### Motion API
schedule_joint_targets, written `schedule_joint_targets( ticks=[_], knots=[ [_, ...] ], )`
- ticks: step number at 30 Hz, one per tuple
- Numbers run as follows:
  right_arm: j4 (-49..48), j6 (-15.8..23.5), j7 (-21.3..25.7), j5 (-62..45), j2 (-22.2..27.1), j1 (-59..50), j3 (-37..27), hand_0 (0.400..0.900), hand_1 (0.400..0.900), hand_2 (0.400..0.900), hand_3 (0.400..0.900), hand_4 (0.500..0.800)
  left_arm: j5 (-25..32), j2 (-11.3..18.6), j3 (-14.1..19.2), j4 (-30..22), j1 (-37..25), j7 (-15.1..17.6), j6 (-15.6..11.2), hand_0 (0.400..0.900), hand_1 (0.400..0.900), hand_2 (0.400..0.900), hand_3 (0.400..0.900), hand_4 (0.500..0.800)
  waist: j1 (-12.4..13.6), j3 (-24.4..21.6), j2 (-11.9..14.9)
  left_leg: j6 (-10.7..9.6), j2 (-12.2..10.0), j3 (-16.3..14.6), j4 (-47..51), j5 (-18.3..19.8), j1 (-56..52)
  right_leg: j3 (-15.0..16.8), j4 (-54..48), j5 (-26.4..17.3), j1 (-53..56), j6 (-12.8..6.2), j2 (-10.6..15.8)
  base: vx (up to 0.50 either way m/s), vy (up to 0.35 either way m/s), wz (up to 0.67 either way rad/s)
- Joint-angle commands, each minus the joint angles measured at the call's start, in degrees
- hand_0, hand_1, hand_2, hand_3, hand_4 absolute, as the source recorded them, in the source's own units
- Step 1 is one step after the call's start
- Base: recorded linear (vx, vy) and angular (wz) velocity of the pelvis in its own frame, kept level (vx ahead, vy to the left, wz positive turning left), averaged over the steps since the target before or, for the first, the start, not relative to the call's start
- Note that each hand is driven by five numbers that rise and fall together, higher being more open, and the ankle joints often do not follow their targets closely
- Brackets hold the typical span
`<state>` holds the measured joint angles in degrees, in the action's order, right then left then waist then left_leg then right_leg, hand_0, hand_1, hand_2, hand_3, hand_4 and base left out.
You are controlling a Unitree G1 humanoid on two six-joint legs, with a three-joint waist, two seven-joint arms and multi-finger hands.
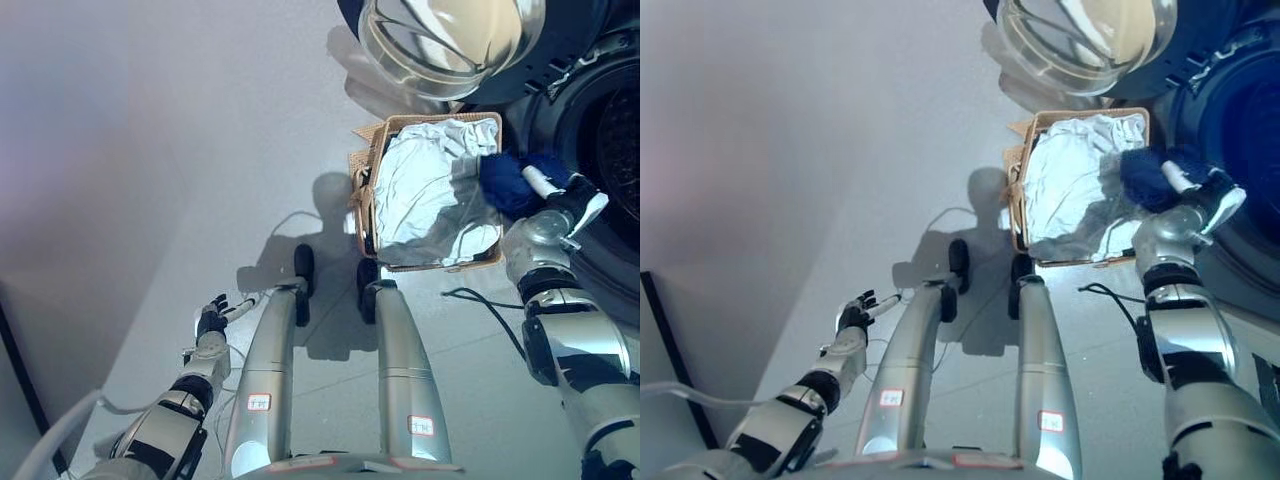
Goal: Put the clothes in the basket into the washing machine.
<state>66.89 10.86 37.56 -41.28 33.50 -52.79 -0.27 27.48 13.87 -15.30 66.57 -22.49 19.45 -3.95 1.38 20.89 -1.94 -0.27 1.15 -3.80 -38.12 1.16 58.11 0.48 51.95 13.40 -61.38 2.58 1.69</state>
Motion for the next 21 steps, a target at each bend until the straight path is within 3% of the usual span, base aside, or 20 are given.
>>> schedule_joint_targets(
  ticks=[1, 5, 10, 15, 21],
  knots=[
    [-2.46, 6.81, 1.61, -9.32, 7.52, -1.57, -0.85, 0.4, 0.4, 0.4, 0.4, 0.5, 3.0, 1.2, 2.31, 1.33, 4.4, 1.19, 0.18, 0.9, 0.9, 0.9, 0.9, 0.8, 0.5, -0.95, -3.16, -0.82, 1.5, -3.22, 4.84, 2.02, -1.31, 2.68, -5.68, -3.27, 1.15, -1.74, -2.97, 0.03, -0.022, 0.01],
    [0.48, 8.42, 2.94, -16.02, 10.07, -6.18, -3.41, 0.4, 0.4, 0.4, 0.4, 0.5, 3.92, 0.2, 1.52, 1.24, 5.05, 1.06, 0.7, 0.9, 0.9, 0.9, 0.9, 0.8, 1.04, -1.77, -4.51, -0.94, 1.66, -3.64, 5.43, 2.01, -2.11, 3.16, -5.22, -2.83, 1.43, -1.67, -2.69, 0.08, -0.055, 0.0],
    [3.73, 9.64, 8.37, -18.87, 13.58, -11.23, -5.46, 0.4, 0.4, 0.4, 0.4, 0.5, 4.42, -1.03, 0.11, 0.76, 5.41, 1.35, 1.26, 0.9, 0.9, 0.9, 0.9, 0.8, 1.23, -2.33, -6.27, -1.14, 2.02, -4.2, 6.18, 1.61, -2.88, 3.64, -4.45, -2.53, 1.38, -1.76, -2.41, 0.06, -0.061, 0.02],
    [6.33, 6.31, 15.03, -13.21, 17.74, -12.96, -3.85, 0.4, 0.4, 0.4, 0.4, 0.5, 4.39, -2.08, -1.3, -0.15, 6.42, 1.7, 1.55, 0.9, 0.9, 0.9, 0.9, 0.8, 1.41, -3.38, -7.55, -1.25, 2.54, -4.51, 6.39, 1.31, -2.96, 3.9, -2.97, -2.03, 0.83, -1.78, -1.92, 0.05, -0.067, 0.06],
    [3.86, 6.24, 18.05, -8.84, 20.12, -13.32, -2.29, 0.4, 0.4, 0.4, 0.4, 0.5, 4.38, -2.58, -1.36, -0.63, 7.91, 2.1, 1.04, 0.9, 0.9, 0.9, 0.9, 0.8, 1.04, -3.69, -8.49, -1.55, 2.73, -4.83, 7.63, 0.69, -3.2, 4.36, -2.31, -1.89, 0.22, -1.83, -1.89, 0.01, -0.065, 0.02]
  ],
)
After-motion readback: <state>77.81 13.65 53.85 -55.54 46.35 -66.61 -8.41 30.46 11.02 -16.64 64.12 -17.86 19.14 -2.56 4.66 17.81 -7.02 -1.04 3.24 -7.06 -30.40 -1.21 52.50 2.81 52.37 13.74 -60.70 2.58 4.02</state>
